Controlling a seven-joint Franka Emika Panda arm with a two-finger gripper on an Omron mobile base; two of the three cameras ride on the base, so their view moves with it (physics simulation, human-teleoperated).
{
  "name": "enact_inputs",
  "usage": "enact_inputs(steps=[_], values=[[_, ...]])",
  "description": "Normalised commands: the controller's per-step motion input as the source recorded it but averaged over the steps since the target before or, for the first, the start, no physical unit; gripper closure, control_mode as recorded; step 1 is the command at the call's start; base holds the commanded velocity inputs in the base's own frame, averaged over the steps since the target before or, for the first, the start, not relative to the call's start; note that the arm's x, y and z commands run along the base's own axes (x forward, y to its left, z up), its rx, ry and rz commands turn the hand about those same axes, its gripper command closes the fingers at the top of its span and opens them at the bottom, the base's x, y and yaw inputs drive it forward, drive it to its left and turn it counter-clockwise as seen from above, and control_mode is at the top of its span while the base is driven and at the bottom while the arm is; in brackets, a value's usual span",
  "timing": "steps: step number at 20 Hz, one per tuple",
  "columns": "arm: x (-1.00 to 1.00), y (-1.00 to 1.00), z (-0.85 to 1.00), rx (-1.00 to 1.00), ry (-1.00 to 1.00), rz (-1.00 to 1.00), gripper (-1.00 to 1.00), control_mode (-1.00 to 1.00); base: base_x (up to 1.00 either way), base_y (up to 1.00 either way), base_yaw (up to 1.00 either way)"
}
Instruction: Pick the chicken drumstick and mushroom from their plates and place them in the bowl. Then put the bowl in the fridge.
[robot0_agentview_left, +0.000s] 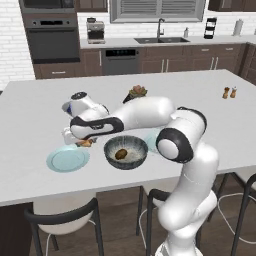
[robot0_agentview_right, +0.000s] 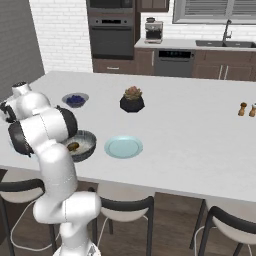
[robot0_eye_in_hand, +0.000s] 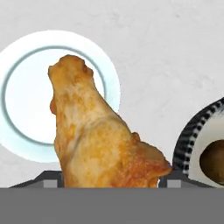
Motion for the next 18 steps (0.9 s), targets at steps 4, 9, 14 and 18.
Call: enact_inputs(steps=[4, 9, 14, 18], values=[[-0.01, -1.0, 0.77, 0.08, 0.0, -0.18, 1.0, -1.0, 0.0, 0.0, 0.0], [0.0, -1.0, -0.05, 0.0, 0.0, -0.16, 1.0, -1.0, 0.0, 0.0, 0.0], [0.16, -0.93, -0.63, -0.05, 0.02, -0.04, 1.0, -1.0, 0.0, 0.0, 0.0], [0.17, -0.36, -0.59, 0.0, 0.0, 0.0, 1.0, -1.0, 0.0, 0.0, 0.0]])
